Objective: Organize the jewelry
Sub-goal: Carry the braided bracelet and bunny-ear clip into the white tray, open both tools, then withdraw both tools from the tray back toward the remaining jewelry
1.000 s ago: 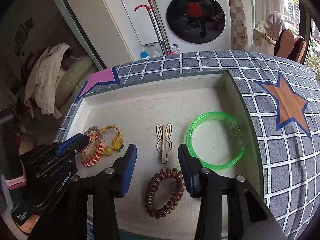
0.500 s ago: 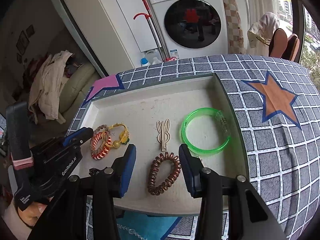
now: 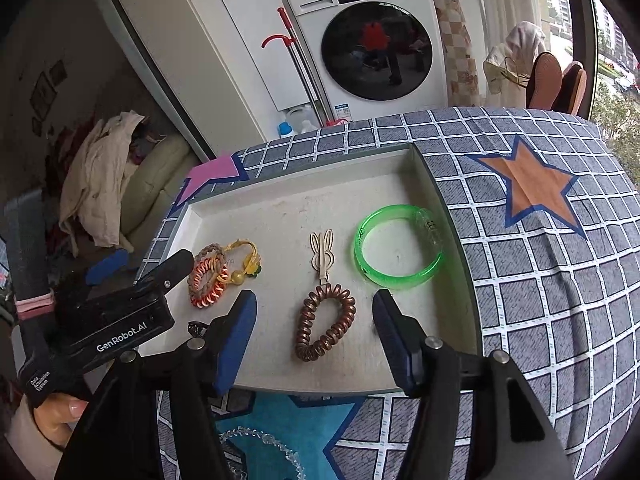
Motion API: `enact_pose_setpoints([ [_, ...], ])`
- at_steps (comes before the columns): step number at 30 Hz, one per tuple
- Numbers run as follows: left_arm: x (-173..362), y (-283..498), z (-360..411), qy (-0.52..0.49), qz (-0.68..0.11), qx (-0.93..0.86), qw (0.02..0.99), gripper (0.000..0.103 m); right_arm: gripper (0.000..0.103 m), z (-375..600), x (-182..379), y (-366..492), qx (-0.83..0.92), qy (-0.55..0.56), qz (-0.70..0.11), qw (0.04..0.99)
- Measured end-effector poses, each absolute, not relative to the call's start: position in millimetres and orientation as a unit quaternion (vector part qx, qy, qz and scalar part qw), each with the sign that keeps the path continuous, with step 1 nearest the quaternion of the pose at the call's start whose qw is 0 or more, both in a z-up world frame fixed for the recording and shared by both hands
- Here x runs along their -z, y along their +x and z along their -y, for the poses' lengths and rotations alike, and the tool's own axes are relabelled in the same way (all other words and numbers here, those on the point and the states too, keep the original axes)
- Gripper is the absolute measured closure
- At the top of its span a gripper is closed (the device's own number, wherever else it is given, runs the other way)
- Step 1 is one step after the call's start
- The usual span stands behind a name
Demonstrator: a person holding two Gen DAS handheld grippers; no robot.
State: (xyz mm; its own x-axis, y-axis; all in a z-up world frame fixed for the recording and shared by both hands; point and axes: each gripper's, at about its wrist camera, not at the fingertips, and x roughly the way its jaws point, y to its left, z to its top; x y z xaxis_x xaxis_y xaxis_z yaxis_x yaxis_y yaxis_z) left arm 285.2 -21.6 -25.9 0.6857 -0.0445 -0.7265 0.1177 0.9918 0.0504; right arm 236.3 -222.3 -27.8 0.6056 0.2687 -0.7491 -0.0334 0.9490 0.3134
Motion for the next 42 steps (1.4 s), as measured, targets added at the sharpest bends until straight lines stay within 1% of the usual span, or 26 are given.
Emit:
enact_pose_setpoints([
  [1,22,285,20,0.046,-0.395,0.043,0.917,0.0,0.034,222,27,235,-0.086,0.135,-0.434,0.886],
  [2,19,283,19,0.045,-0.393,0.043,0.917,0.0,0.029,222,25,233,-0.086,0.135,-0.432,0.888],
  [3,16,281,19,0.045,-0.392,0.044,0.918,0.0,0.019,222,23,231,-0.085,0.135,-0.427,0.89],
  [5,10,277,17,0.046,-0.39,0.044,0.919,0.0,0.018,223,18,225,-0.086,0.137,-0.413,0.896],
  [6,8,274,16,0.046,-0.387,0.044,0.92,0.0,0.014,223,16,222,-0.086,0.138,-0.408,0.898],
  [8,4,268,14,0.047,-0.381,0.051,0.922,0.0,0.0,224,12,215,-0.085,0.14,-0.397,0.903],
  [11,3,257,9,0.033,-0.38,0.059,0.922,0.0,0.0,224,9,202,-0.087,0.14,-0.386,0.908],
  [14,3,244,4,0.022,-0.386,0.085,0.918,0.0,0.0,225,10,193,-0.09,0.143,-0.403,0.9],
  [23,3,183,4,0.042,-0.37,0.112,0.921,0.0,0.0,230,11,147,-0.101,0.152,-0.43,0.884],
  [28,20,157,-2,0.053,-0.378,0.105,0.918,0.0,0.0,226,26,114,-0.098,0.147,-0.459,0.871],
  [35,46,135,-17,0.043,-0.408,0.083,0.908,0.0,0.0,215,49,74,-0.092,0.172,-0.488,0.851],
  [37,49,131,-24,0.037,-0.411,0.073,0.908,0.0,0.006,208,51,65,-0.09,0.174,-0.489,0.85],
  [39,50,129,-31,0.032,-0.413,0.065,0.908,0.0,0.02,201,53,59,-0.09,0.178,-0.491,0.848],
  [40,51,129,-33,0.03,-0.413,0.063,0.908,0.0,0.025,196,54,57,-0.092,0.18,-0.492,0.847],
  [42,51,126,-38,0.027,-0.414,0.062,0.908,0.0,0.045,187,57,55,-0.097,0.186,-0.494,0.844],
])
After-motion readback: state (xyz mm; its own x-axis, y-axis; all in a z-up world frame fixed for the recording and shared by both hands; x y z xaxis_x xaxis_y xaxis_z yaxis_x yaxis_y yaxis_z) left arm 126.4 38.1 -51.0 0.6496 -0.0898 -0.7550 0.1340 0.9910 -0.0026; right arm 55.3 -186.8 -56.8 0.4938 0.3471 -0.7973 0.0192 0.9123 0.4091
